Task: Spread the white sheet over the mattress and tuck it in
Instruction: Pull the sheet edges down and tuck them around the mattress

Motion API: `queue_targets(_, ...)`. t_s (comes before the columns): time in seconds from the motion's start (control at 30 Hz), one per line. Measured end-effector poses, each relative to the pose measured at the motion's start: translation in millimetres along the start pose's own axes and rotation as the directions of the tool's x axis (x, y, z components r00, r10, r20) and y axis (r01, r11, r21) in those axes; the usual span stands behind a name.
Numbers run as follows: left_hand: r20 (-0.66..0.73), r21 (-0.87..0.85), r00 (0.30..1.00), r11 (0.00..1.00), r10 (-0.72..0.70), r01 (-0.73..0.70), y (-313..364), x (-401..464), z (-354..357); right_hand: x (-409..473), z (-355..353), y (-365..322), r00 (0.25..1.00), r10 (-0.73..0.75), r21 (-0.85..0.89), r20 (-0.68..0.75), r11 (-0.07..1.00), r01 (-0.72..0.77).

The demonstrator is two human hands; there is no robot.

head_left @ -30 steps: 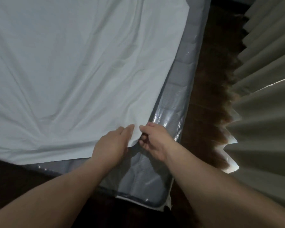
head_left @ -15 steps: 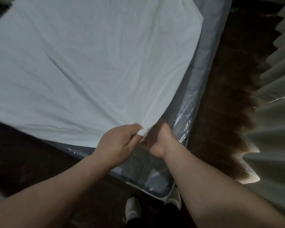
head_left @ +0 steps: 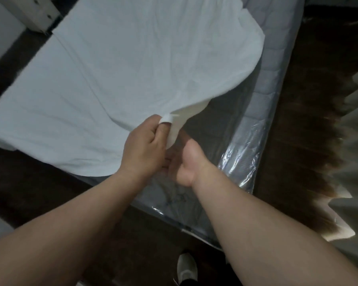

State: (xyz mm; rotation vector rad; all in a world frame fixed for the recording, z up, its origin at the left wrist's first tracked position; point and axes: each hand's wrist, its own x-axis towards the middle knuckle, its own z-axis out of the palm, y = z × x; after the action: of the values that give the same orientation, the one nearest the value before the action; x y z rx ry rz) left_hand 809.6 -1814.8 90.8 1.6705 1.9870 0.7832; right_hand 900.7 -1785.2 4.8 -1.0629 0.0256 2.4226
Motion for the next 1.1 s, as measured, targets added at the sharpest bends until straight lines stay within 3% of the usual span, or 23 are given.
queue_targets(0.1,-0.157,-0.079,0.974,0.985,-0.165,0.154,-4,30,-26,1,17,4,0.996,-0.036,0.184,-0.08,0.982,0.05)
queue_targets(0.17,-0.183,-0.199,0.939,0.946,-0.292,0.256,-7,44,-41,-2,18,7,0.994,-0.038,0.209,-0.104,0.976,0.059)
queue_targets(0.23,-0.19,-0.211,0.922,0.931,-0.338,0.298,-8,52,-55,-2,21,10,0.993,-0.034,0.2,-0.114,0.978,0.056)
queue_targets(0.4,-0.191,-0.177,0.929,0.942,-0.316,0.285,-13,67,-79,9,44,11,0.993,-0.078,0.242,-0.085,0.965,0.097)
queue_targets(0.57,-0.137,-0.026,0.981,0.99,-0.139,0.137,-12,70,-91,22,95,-22,0.982,-0.174,0.402,0.079,0.906,0.128)
queue_targets(0.77,-0.129,-0.007,0.99,0.998,-0.062,0.062,-17,64,-98,35,121,-56,0.954,-0.286,0.515,-0.085,0.808,0.288)
queue_targets(0.87,-0.162,0.11,0.986,0.992,-0.046,0.065,-22,62,-102,28,105,-61,0.9,-0.347,0.492,-0.264,0.754,0.435)
queue_targets(0.97,-0.121,0.303,0.992,0.95,-0.042,0.077,-36,53,-99,13,80,-53,0.85,-0.425,0.424,-0.312,0.738,0.524)
queue_targets(1.03,-0.008,0.443,0.993,0.89,-0.119,0.111,-44,44,-89,0,60,-42,0.806,-0.476,0.292,-0.352,0.762,0.578)
queue_targets(1.1,0.162,0.524,0.953,0.84,-0.258,0.138,-49,35,-75,-13,41,-28,0.672,-0.596,0.051,-0.439,0.73,0.681)
